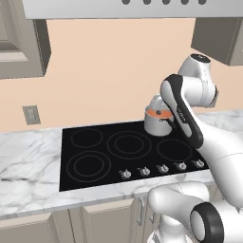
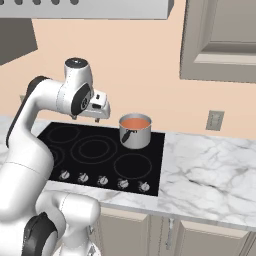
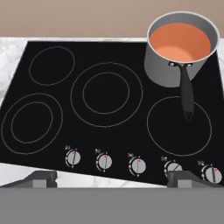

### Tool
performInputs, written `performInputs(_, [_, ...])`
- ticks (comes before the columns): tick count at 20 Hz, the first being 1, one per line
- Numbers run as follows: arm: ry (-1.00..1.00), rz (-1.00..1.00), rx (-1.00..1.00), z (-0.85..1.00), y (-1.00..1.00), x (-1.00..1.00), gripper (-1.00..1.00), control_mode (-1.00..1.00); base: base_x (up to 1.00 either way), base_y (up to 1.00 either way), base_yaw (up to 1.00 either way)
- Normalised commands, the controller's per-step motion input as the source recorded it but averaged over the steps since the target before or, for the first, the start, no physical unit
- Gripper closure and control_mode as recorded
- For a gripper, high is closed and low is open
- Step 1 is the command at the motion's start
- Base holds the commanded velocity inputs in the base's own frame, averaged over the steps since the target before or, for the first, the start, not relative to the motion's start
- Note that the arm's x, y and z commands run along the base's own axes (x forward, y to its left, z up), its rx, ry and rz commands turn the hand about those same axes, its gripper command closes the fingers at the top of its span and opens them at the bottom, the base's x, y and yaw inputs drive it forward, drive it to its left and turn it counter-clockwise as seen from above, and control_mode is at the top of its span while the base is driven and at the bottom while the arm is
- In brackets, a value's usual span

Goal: Wait until the marinara sauce is simmered to a deep red color and then turn off the stove.

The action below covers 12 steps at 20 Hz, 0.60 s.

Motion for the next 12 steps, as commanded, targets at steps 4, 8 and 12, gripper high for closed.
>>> performInputs(4, [0.00,0.00,0.00,0.00,0.00,0.00,-1.00,-1.00,0.00,0.00,0.00])
performInputs(8, [0.00,0.00,0.00,0.00,0.00,0.00,-1.00,-1.00,0.00,0.00,0.00])
performInputs(12, [0.00,0.00,0.00,0.00,0.00,0.00,-1.00,-1.00,0.00,0.00,0.00])
